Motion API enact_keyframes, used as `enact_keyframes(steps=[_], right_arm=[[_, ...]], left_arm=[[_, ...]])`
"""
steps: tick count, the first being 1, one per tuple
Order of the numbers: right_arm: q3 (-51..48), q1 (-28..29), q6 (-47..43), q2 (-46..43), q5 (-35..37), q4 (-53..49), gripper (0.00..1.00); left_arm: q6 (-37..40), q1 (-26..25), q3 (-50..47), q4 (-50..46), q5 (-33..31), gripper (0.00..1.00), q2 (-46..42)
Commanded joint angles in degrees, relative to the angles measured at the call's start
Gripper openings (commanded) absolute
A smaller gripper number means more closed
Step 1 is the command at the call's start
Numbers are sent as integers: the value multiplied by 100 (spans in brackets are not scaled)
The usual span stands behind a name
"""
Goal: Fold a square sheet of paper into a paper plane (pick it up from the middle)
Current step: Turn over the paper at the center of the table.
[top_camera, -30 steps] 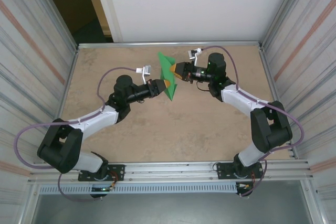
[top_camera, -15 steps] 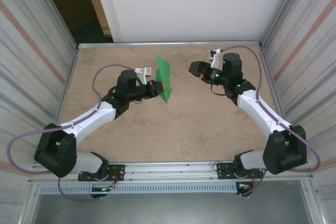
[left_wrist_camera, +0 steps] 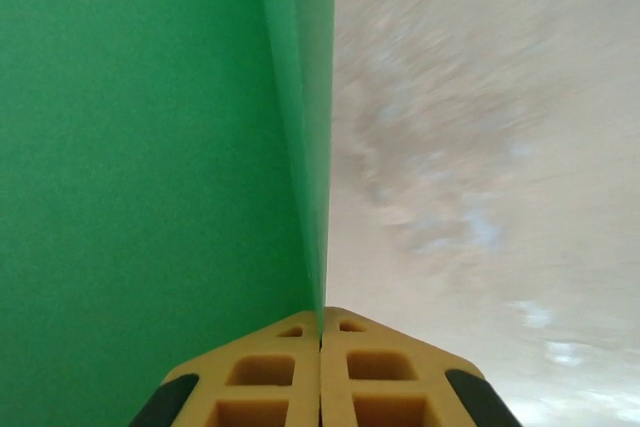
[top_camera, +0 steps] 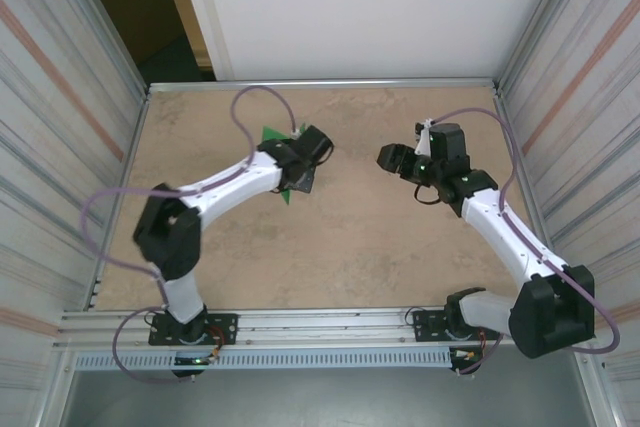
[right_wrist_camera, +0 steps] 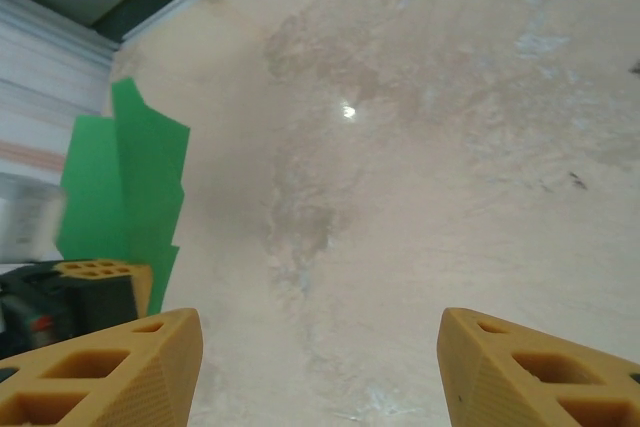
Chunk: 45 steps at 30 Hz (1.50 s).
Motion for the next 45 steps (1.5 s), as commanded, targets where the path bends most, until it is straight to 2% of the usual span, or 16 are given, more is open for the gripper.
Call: enact_keyframes(steps=[1, 4, 9, 17, 21, 25, 27, 32, 35, 38, 41, 43, 45], right_arm=[[-145, -143, -12, -267, 289, -204, 62], [-263, -242, 42, -350, 286, -235, 62], [-358, -369, 107, -375, 267, -322, 62], [-403, -450, 186, -329, 249, -312, 62], [-401, -467, 207, -293, 218, -300, 62], [-497, -470, 321, -232, 114, -64, 62], [-512, -467, 400, -184, 53, 32, 62], [-568, -467, 511, -138, -36, 167, 61], [-604, -477, 510, -173, 34, 159, 61], [-670, -477, 540, -210, 120, 189, 62], [-718, -494, 558, -181, 113, 229, 62], [-723, -494, 560, -134, 53, 267, 62], [-777, -495, 573, -89, -114, 384, 63]], left_arm=[[135, -116, 518, -1377, -1475, 7, 674], [108, -204, 905, -1672, -1849, 7, 1304], [134, -308, 1305, -1855, -2026, 7, 2093], [99, -408, 1616, -1826, -1609, 13, 2629], [41, -451, 1664, -1647, -1114, 16, 2552], [65, -546, 1653, -990, -226, 20, 2351], [-84, -567, 1715, -893, -2, 22, 2329], [-292, -609, 1719, -732, 424, 33, 2233], [-355, -667, 1506, -472, 930, 39, 1916], [-501, -748, 988, 196, 1870, 43, 1298], [-811, -751, 79, 1327, 2924, 45, 580], [-962, -722, -486, 1946, 3174, 48, 128], [-1087, -573, -950, 2256, 3083, 55, -325]])
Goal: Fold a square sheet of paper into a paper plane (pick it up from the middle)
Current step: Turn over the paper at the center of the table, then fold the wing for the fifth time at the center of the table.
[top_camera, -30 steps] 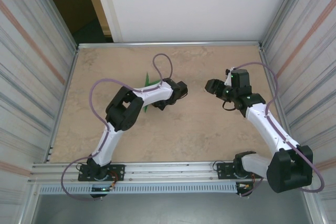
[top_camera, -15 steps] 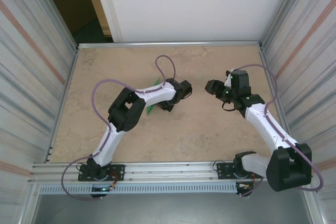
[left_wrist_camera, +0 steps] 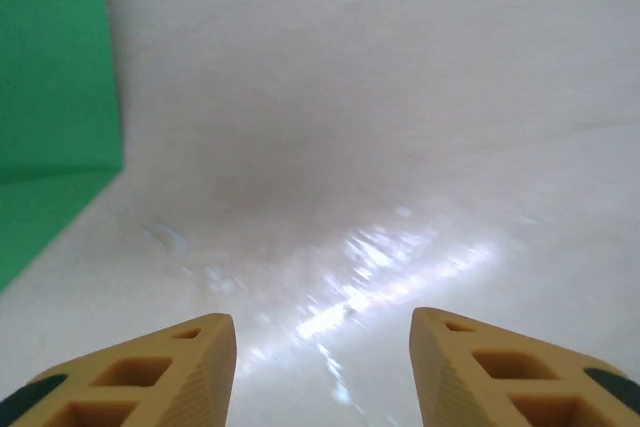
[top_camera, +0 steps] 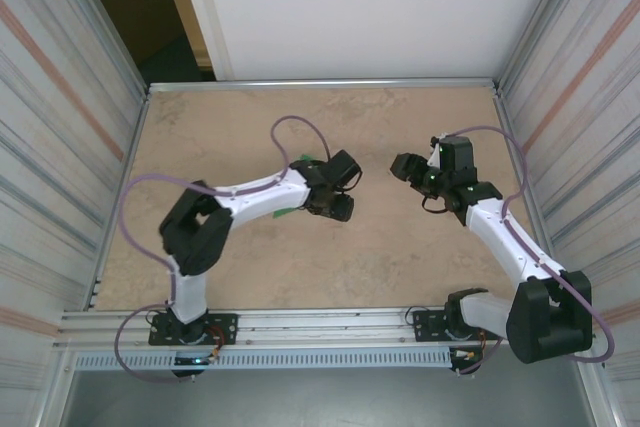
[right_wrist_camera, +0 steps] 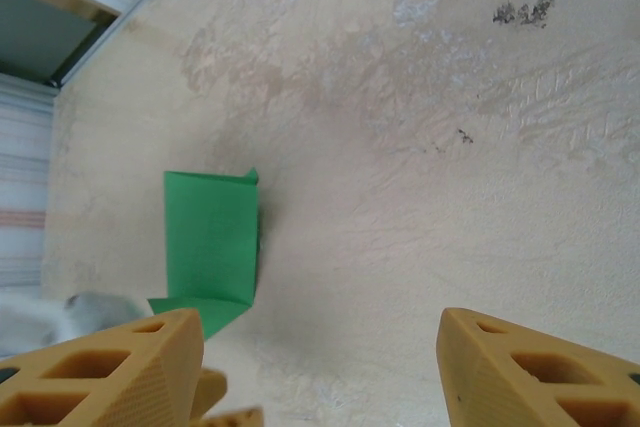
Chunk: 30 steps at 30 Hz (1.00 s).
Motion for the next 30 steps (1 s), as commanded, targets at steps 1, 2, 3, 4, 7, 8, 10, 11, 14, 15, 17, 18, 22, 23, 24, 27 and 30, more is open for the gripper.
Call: enact_keyframes(steps=[1, 2, 3, 4, 7, 8, 10, 11, 14, 15, 17, 18, 22, 23, 24, 27, 30], right_arm=[[-144, -39, 130, 59, -239, 261, 64], [-189, -37, 167, 84, -315, 367, 65], [-207, -25, 191, 117, -374, 415, 66], [-210, -21, 207, 157, -414, 440, 67], [-211, 91, 216, 276, -401, 472, 68], [-204, 143, 217, 315, -388, 470, 68], [-192, 257, 228, 396, -335, 482, 67], [-187, 307, 246, 442, -320, 488, 68], [-158, 428, 268, 548, -320, 530, 67], [-144, 472, 271, 591, -313, 543, 67], [-110, 538, 279, 665, -301, 555, 67], [-84, 584, 284, 716, -298, 557, 67], [-4, 780, 338, 925, -324, 581, 67], [7, 828, 379, 989, -354, 612, 67], [9, 885, 419, 1044, -360, 642, 67], [46, 1061, 581, 1258, -409, 724, 67], [177, 1259, 756, 1528, -428, 724, 66]], left_arm=[[-437, 274, -693, 1079, 459, 58, -756], [-531, 428, -967, 1234, 404, 60, -954], [-625, 619, -1211, 1391, 442, 63, -1117], [-693, 807, -1407, 1522, 555, 64, -1221], [-890, 1377, -1788, 1867, 1061, 65, -1283], [-902, 1520, -1832, 1958, 1207, 65, -1238], [-903, 1677, -1819, 1993, 1293, 65, -1090], [-871, 1733, -1774, 1979, 1307, 66, -1000], [-803, 1836, -1625, 1922, 1225, 65, -698], [-785, 1853, -1578, 1922, 1179, 65, -606], [-751, 1890, -1491, 1885, 1080, 65, -450], [-734, 1914, -1441, 1844, 984, 65, -363], [-900, 2017, -1451, 1850, 854, 65, -198], [-977, 2037, -1534, 1991, 918, 65, -205], [-1053, 2065, -1620, 2098, 1002, 65, -200], [-1304, 2168, -1789, 2306, 1328, 65, -148], [-1544, 2261, -1954, 2440, 1694, 63, -104]])
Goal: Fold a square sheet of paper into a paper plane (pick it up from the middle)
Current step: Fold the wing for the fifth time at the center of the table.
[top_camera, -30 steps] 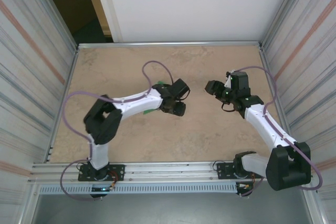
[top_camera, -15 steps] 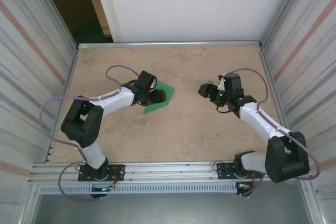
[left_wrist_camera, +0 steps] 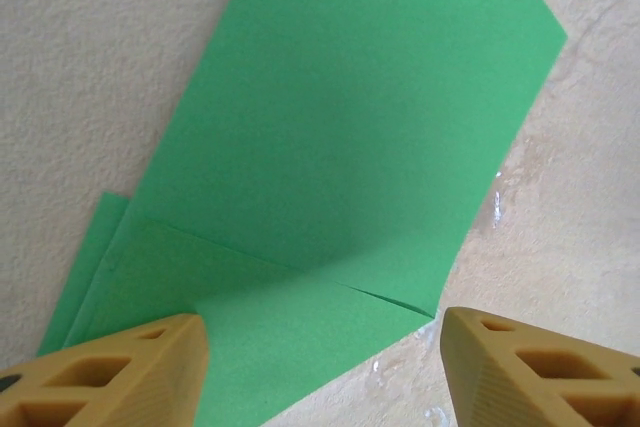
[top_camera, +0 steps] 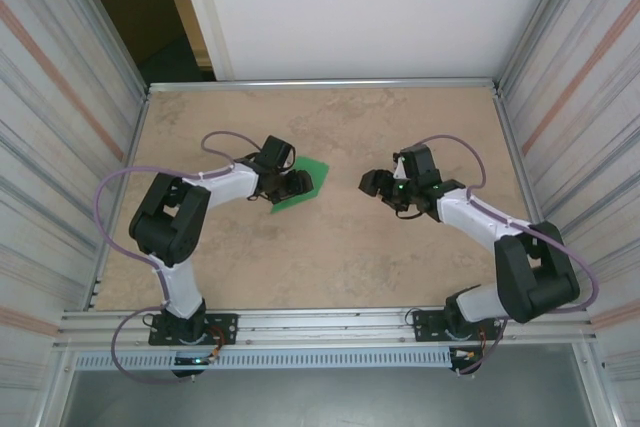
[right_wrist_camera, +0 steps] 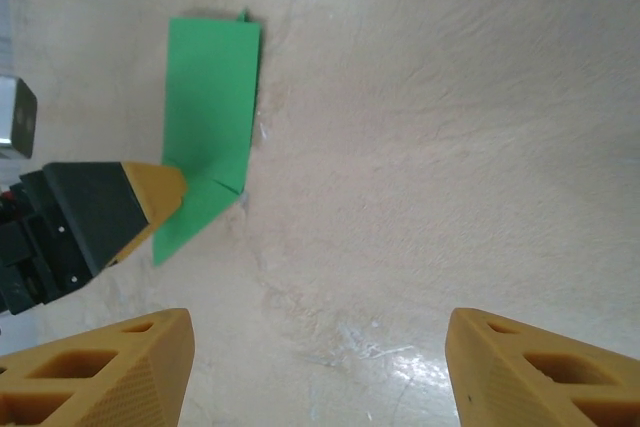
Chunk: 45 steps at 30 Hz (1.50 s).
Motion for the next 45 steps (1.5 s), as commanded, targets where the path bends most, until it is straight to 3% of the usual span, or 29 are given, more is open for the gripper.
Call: enact_keyframes(steps=[1, 5, 13, 25, 32, 39, 45], right_arm=[[324, 221, 340, 296, -139, 115, 65], [355, 389, 777, 630, -148, 332, 64], [211, 406, 1231, 1061, -427, 753, 57], [818, 575, 853, 2029, -831, 455, 32], [953, 566, 570, 2395, -660, 84, 31], [1054, 546, 504, 2501, -732, -46, 32], [593, 402, 883, 1749, -796, 738, 41]], left_arm=[[-410, 74, -248, 242, 539, 63, 115], [-747, -54, -442, 513, 1013, 58, 143], [-1778, -731, -880, 1089, 1228, 48, -26], [-1534, -836, -622, 903, 1276, 28, -360], [-1217, -789, -527, 519, 958, 26, -532], [-1102, -646, -459, 648, 1194, 25, -239], [-1333, -585, -643, 613, 1004, 22, -73]])
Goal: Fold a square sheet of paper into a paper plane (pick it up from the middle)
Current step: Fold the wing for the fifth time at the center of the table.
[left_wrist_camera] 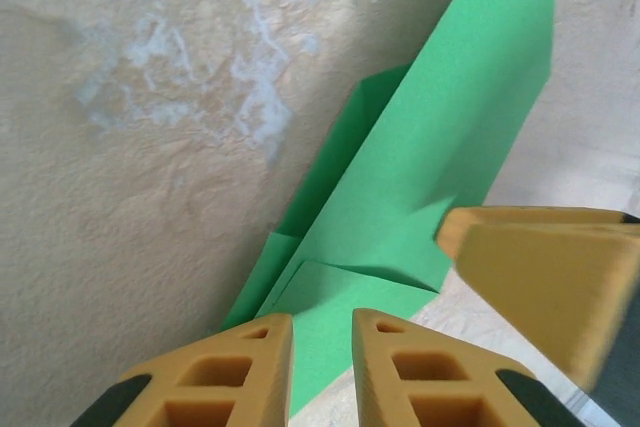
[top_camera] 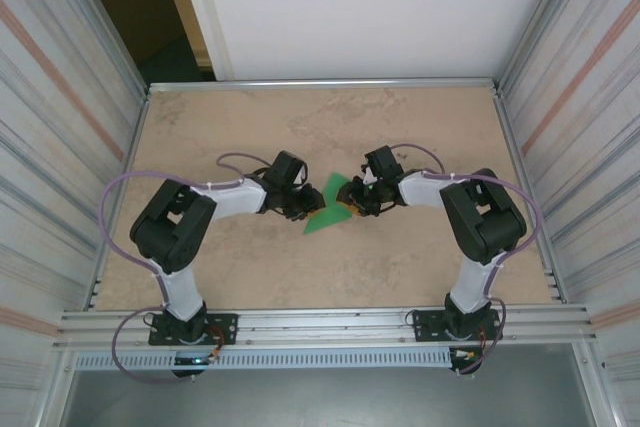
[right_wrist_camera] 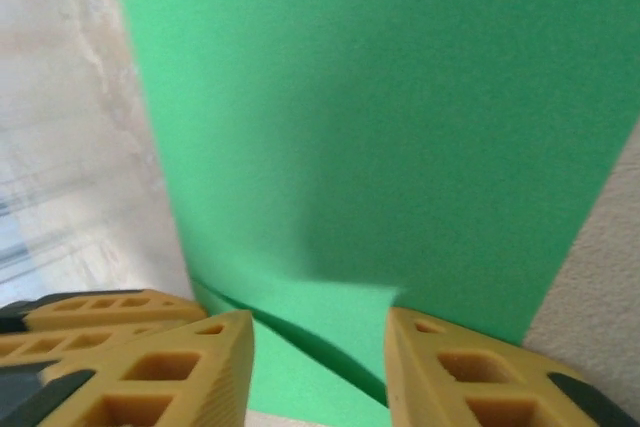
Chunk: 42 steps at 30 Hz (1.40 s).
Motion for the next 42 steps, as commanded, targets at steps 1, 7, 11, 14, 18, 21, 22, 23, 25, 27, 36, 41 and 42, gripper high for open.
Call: enact_keyframes(steps=[1, 7, 11, 14, 18, 21, 22, 23, 25, 27, 36, 41, 42], right_arm=[[-363, -153, 189, -641, 38, 341, 44], [-841, -272, 441, -1350, 328, -11, 50], [-981, -75, 674, -1340, 261, -119, 50], [-1004, 94, 852, -1196, 241, -57, 51], [-965, 209, 1025, -910, 160, 122, 51], [-885, 250, 1037, -739, 132, 175, 51], [-858, 260, 1031, -711, 141, 184, 51], [-837, 267, 999, -697, 162, 203, 50], [-774, 277, 937, -657, 202, 168, 49], [-736, 270, 923, -596, 201, 194, 47], [-673, 261, 958, -485, 132, 526, 36], [-646, 217, 954, -490, 102, 688, 31], [-659, 202, 963, -492, 100, 760, 30]], left_arm=[[-102, 72, -91, -133, -74, 22, 117], [-382, 113, -267, -146, -19, 21, 237], [-508, 163, -353, -121, 16, 21, 240], [-530, 178, -359, -130, 36, 21, 232], [-563, 196, -380, -121, 62, 21, 221], [-594, 207, -417, -54, 131, 21, 239], [-605, 218, -431, -45, 145, 22, 240], [-614, 219, -447, -21, 162, 22, 239], [-612, 225, -455, -15, 181, 22, 252], [-605, 233, -465, -16, 198, 23, 258], [-594, 259, -470, 9, 268, 23, 310], [-587, 267, -467, 5, 283, 23, 311], [-583, 268, -461, 3, 293, 23, 320]])
